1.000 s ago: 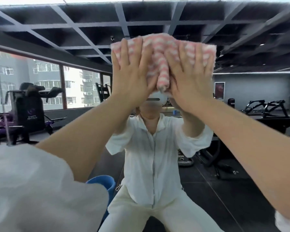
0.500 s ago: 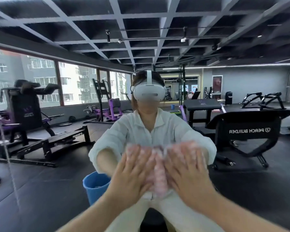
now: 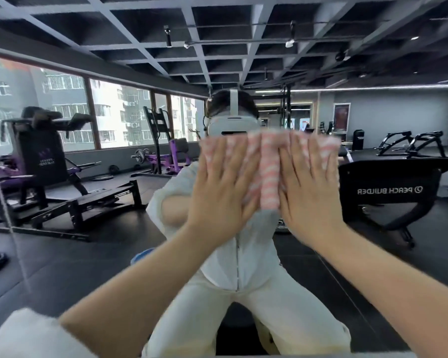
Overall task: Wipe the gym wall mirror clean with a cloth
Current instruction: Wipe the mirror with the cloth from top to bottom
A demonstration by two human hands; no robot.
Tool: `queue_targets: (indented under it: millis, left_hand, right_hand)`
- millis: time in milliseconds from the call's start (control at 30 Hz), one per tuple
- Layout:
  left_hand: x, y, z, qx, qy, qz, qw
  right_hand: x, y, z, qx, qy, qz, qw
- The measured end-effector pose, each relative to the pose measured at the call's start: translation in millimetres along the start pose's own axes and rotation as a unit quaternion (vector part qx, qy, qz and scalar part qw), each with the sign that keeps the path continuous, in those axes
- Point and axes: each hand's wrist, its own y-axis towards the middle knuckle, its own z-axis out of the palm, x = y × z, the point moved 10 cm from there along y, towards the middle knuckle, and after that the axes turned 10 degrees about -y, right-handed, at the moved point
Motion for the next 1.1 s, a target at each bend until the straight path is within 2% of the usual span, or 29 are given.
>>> queue_targets:
  millis: [167, 233, 367, 533, 667, 767, 833, 900, 1000, 1033, 1100]
  left_hand:
    - [-61.0, -137.6, 47.7, 0.084, 0.004, 0.091, 0.992]
    - [-60.8, -173.9, 51.2, 0.101, -0.008, 0.101, 0.99]
    - [-14.4, -146.2, 29.0, 0.067, -0.007, 0.087, 0.994]
    - [72.7, -66.9, -20.7, 0.022, 0.011, -0.03, 0.999]
    - [79.4, -96.0, -21.0, 0.009, -0.008, -0.028, 1.0]
    - [56.5, -166.5, 9.0, 0.068, -0.002, 0.028, 0.997]
    - [38.5, -227.1, 33.1, 0.145, 0.019, 0.079, 0.986]
    - [19.8, -286.0, 53.2, 0.247, 0.034, 0.137, 0.959]
    - [-0.8, -355.0, 66.1, 0.377, 0.057, 0.229, 0.896]
    - [-4.2, -367.7, 66.2, 0.395, 0.051, 0.245, 0.884]
    - [-4.3, -373.6, 64.8, 0.393, 0.04, 0.253, 0.883]
  right_hand:
    - [60.6, -151.0, 17.4, 0.052, -0.05, -0.123, 0.99]
    - [78.5, -174.9, 18.0, 0.068, -0.048, -0.146, 0.986]
    - [85.6, -107.8, 3.9, 0.013, 0.006, -0.11, 0.994]
    - [76.3, 7.4, -5.6, 0.002, 0.021, -0.014, 1.0]
    - [108.9, -8.5, -8.9, -0.042, 0.023, -0.028, 0.998]
    - [154.4, -79.0, 3.2, -0.015, 0.017, -0.098, 0.995]
    - [185.5, -139.3, 13.0, 0.027, 0.007, -0.171, 0.985]
    - [213.8, -197.8, 19.2, 0.087, 0.003, -0.254, 0.963]
    - [240.1, -259.8, 23.0, 0.19, 0.019, -0.348, 0.918]
    - [244.5, -272.1, 23.5, 0.216, 0.025, -0.368, 0.904]
    - [246.5, -279.8, 22.9, 0.23, 0.035, -0.391, 0.89]
